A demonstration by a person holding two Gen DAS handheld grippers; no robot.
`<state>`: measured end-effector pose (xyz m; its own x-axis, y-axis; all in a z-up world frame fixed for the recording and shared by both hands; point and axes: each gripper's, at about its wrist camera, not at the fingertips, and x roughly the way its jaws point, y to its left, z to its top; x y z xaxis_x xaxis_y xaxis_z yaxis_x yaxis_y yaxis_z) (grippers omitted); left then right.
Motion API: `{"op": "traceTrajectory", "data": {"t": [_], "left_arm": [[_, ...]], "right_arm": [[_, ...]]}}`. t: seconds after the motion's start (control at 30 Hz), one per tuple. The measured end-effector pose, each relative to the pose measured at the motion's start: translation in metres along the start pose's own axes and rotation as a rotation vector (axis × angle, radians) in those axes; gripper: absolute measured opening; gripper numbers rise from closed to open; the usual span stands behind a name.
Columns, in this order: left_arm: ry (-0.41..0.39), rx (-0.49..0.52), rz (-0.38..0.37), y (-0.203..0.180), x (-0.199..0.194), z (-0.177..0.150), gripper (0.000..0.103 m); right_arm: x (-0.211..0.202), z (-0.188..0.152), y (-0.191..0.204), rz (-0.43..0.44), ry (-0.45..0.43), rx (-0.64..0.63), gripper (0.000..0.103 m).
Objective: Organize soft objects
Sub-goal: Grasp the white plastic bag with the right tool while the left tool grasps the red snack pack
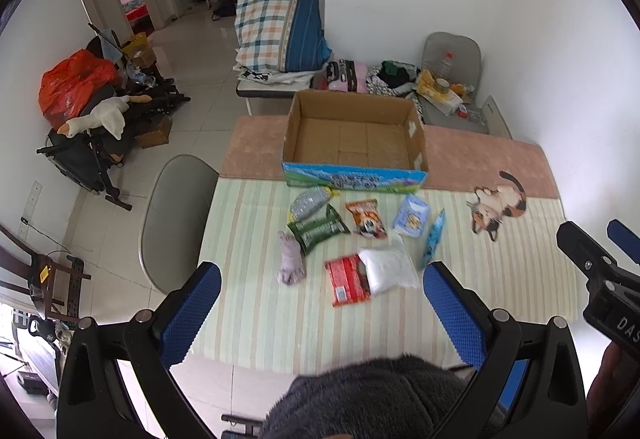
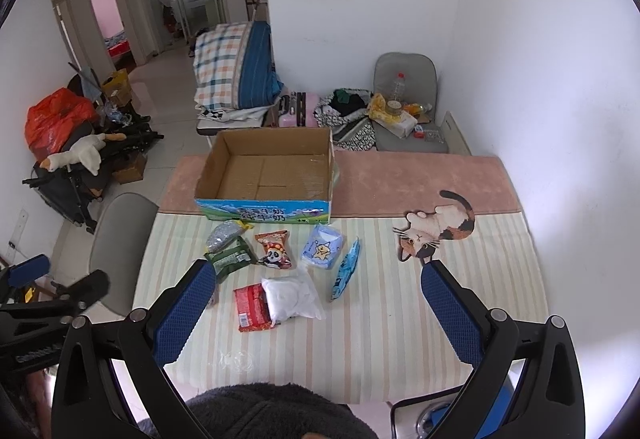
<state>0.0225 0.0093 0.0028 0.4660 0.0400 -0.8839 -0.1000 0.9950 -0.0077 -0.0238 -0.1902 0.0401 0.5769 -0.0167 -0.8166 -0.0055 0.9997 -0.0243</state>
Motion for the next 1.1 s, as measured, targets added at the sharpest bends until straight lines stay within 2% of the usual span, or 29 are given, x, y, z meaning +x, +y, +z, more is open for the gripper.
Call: {"op": "traceTrajectory", "data": {"t": [0.1, 0.13, 0.23, 0.27, 0.37, 0.47, 0.53, 0.6, 0.73, 0.8, 0.97, 1.1], "left_arm": [[0.032, -0.02, 0.04, 0.007, 0.039, 0.009, 0.103], [0.079, -0.037, 0.051, 0.012, 0.061, 0.011, 0.103], [0.219, -0.107, 0.018, 0.024, 0.133, 0.009, 0.103], [0.256, -0.12, 0.007, 0.027, 0.156, 0.007, 0.103], [0.376, -0.137, 0.014, 0.028, 0.222, -0.007, 0.102], [0.477, -0.144, 0.007, 0.024, 0.272, -0.027, 0.094], [0.526, -0.136, 0.013, 0.018, 0.297, -0.038, 0.078], [0.562, -0.136, 0.014, 0.016, 0.318, -0.047, 0.076], [0.621, -0.177, 0.007, 0.015, 0.347, -0.062, 0.076], [0.645, -0.2, -0.023, 0.012, 0.357, -0.067, 0.076], [0.697, -0.196, -0.075, -0.01, 0.382, -0.074, 0.076], [0.765, -0.183, -0.101, -0.031, 0.41, -0.086, 0.076]], "right_arm": [[0.049, 0.005, -0.004, 0.027, 0.048, 0.023, 0.103], [0.069, 0.006, -0.005, 0.043, 0.069, 0.028, 0.103], [0.162, -0.002, -0.001, 0.059, 0.254, -0.001, 0.103], [0.182, -0.006, 0.003, 0.057, 0.289, -0.017, 0.103], [0.275, -0.034, 0.022, 0.042, 0.451, -0.1, 0.103], [0.347, -0.065, 0.042, 0.067, 0.59, -0.159, 0.103], [0.38, -0.08, 0.049, 0.067, 0.641, -0.185, 0.103], [0.412, -0.096, 0.058, 0.061, 0.703, -0.211, 0.103], [0.46, -0.118, 0.067, 0.076, 0.792, -0.209, 0.103], [0.476, -0.13, 0.069, 0.114, 0.846, -0.178, 0.103], [0.468, -0.136, 0.042, 0.098, 0.833, -0.09, 0.094], [0.463, -0.147, 0.016, 0.084, 0.84, -0.035, 0.093]]}}
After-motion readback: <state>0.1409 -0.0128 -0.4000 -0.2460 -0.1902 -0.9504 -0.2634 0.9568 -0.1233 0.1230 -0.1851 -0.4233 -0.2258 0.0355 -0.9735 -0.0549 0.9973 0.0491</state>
